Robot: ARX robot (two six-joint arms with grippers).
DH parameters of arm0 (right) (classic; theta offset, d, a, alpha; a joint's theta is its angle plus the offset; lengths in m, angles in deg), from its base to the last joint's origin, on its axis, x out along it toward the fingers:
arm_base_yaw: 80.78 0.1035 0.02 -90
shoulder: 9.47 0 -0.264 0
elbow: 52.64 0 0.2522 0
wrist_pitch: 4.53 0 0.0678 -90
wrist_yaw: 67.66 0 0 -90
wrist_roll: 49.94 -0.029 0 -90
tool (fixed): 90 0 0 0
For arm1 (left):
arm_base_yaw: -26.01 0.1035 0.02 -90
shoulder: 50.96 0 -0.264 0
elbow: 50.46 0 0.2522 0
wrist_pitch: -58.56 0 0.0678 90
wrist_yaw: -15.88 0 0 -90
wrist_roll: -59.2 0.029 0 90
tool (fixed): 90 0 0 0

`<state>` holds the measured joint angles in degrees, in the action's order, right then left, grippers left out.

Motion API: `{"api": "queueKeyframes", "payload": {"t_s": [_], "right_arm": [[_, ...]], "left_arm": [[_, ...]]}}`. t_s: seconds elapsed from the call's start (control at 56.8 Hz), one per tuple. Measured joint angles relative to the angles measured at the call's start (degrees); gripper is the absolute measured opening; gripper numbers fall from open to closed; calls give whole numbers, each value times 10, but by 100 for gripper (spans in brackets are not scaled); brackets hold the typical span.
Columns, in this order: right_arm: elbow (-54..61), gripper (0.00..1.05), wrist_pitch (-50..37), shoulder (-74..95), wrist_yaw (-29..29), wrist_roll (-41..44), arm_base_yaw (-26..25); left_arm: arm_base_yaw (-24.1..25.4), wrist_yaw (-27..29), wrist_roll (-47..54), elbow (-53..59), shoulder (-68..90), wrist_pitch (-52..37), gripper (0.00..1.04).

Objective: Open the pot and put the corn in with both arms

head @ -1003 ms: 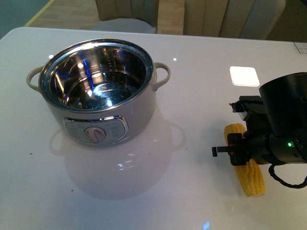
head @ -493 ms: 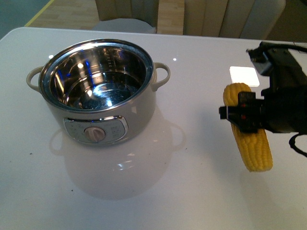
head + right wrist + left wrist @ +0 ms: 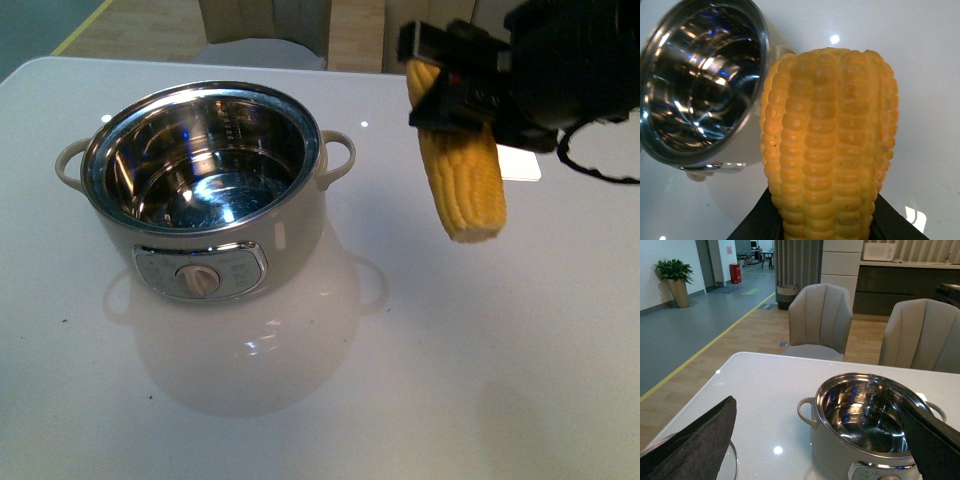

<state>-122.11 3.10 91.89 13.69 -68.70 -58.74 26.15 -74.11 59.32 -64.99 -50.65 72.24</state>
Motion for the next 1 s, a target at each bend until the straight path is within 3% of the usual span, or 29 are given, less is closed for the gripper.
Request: {"api": "queueKeyframes", "payload": {"t_s": [0.51,1.003], "right_arm": [[-277,23,125,153,-12,-60,71],[-366,23,179,244,-2,-79,113]], "left_arm": [[0,0,0,0,0,0,98],[0,0,0,0,0,0,98]]}}
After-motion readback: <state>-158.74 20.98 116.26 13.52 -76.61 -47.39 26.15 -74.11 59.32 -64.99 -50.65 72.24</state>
